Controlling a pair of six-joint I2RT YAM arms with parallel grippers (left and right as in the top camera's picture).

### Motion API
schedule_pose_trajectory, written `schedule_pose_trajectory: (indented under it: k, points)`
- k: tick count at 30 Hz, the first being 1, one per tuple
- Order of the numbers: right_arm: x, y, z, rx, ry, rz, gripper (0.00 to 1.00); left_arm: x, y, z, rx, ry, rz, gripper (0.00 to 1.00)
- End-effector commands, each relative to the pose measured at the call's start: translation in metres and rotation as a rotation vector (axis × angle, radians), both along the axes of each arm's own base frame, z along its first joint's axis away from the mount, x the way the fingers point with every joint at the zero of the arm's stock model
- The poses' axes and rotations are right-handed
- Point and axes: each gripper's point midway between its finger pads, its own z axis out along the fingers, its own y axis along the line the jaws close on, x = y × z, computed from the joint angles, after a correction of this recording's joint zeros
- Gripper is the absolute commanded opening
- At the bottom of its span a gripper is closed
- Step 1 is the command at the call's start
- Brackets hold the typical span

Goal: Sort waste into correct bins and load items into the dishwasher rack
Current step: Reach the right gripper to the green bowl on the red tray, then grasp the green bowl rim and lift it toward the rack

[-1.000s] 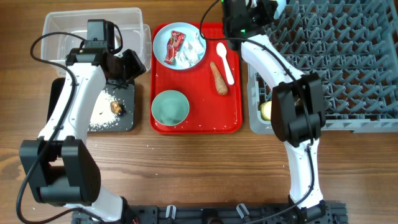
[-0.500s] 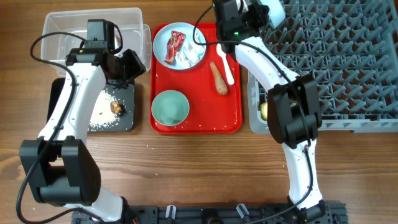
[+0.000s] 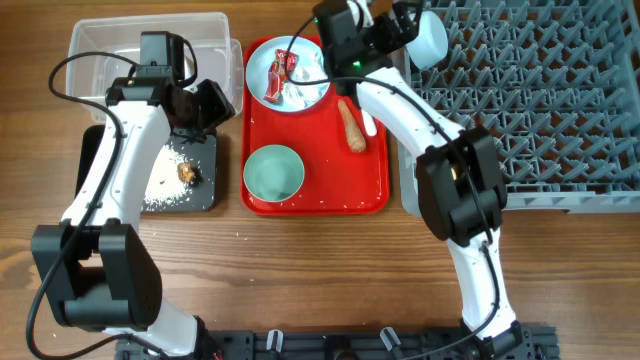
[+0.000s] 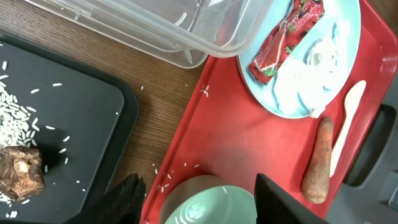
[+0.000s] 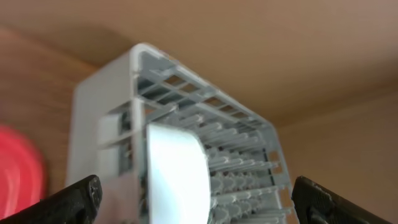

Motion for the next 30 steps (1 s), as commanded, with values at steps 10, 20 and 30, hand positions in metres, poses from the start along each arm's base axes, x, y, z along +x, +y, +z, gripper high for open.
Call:
schedule_pose_trajectory:
  k: [10,20,30]
  points:
    - [-0.159,0.185,-0.011,1.211,0.756,0.471,0.70,0.000,0.011,0.006,0.051,-0.008,0.026,0.63]
    - [-0.222,0.166,-0.116,1.277,0.944,0.052,0.33,-0.001,0.032,0.004,0.164,-0.002,0.072,0.64]
    - [-0.234,0.174,-0.127,1.323,0.972,0.019,0.35,-0.001,0.035,0.003,0.179,-0.002,0.078,0.65]
